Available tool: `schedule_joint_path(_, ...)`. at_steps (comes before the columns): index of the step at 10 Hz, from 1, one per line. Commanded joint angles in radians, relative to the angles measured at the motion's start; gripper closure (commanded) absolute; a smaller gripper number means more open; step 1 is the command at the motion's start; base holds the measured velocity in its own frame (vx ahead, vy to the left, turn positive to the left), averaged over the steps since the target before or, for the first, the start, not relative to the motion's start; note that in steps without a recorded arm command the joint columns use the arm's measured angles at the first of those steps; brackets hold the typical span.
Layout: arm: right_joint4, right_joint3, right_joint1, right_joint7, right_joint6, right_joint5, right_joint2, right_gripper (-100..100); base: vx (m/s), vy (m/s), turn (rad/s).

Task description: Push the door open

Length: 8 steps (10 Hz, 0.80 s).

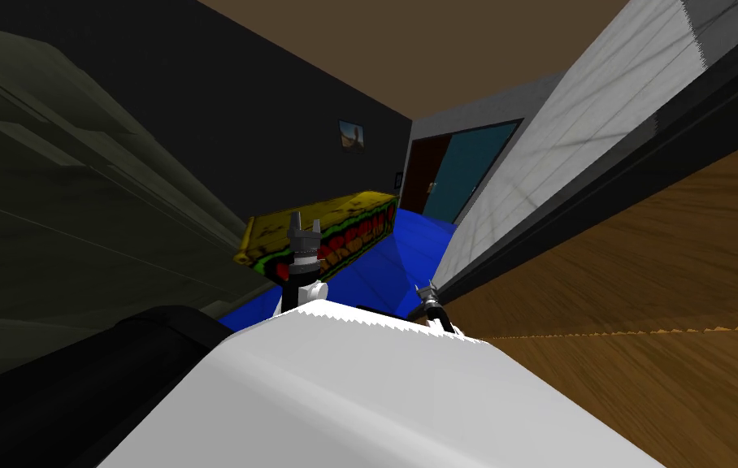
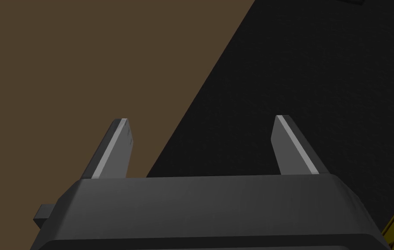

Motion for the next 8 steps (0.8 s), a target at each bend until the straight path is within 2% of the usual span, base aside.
schedule_joint_path(1, 0.034, -0.021, 0.018, -0.014, 0.018, -0.009, -0.032, -100, -0.005, 0.017, 0.018)
schedule_joint_path(5, 0.034, -0.021, 0.012, -0.014, 0.018, -0.009, -0.032, -100, 0.002, -0.002, -0.006)
schedule_joint_path(6, 0.09, -0.011, -0.033, -0.015, -0.005, -0.005, -0.004, -100, -0.001, -0.029, -0.004)
schedule_joint_path(8, 0.094, -0.014, -0.03, -0.016, 0.004, -0.006, -0.004, -100, -0.001, -0.037, 0.001)
